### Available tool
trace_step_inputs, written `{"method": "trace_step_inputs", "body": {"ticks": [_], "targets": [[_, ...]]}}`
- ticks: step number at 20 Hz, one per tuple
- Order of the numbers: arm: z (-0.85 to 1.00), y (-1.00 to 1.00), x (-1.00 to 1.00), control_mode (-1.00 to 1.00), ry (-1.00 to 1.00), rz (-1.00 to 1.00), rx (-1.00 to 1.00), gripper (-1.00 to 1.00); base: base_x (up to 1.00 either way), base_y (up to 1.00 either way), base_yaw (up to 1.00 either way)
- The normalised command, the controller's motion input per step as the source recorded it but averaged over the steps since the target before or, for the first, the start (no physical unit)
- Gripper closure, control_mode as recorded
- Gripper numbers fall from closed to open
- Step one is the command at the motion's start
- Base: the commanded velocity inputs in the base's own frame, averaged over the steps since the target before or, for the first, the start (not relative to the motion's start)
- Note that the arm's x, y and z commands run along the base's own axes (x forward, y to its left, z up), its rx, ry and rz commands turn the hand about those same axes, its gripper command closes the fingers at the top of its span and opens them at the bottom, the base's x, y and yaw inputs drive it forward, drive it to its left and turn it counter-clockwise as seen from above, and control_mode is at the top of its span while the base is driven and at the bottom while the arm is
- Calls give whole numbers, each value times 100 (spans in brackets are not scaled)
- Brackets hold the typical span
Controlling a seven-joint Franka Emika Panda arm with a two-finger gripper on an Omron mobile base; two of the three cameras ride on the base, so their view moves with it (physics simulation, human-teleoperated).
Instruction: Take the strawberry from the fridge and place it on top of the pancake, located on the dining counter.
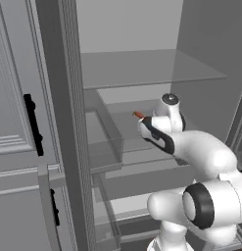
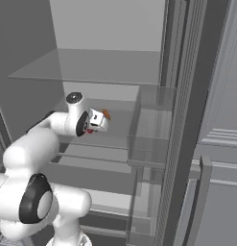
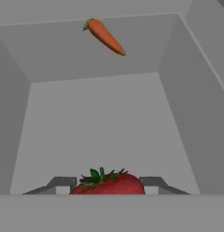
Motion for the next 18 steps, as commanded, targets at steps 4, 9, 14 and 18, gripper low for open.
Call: {"method": "trace_step_inputs", "body": {"ticks": [4, 9, 14, 18], "targets": [[34, 0, -73, -100, 1, 0, 0, 100, 0, 0, 0], [44, 0, -68, -100, 5, 0, 0, 100, 0, 0, 0], [58, 0, -76, -100, 3, 0, 0, 100, 0, 0, 0], [60, 0, -83, -100, 0, 0, 1, 100, 0, 0, 0]]}}
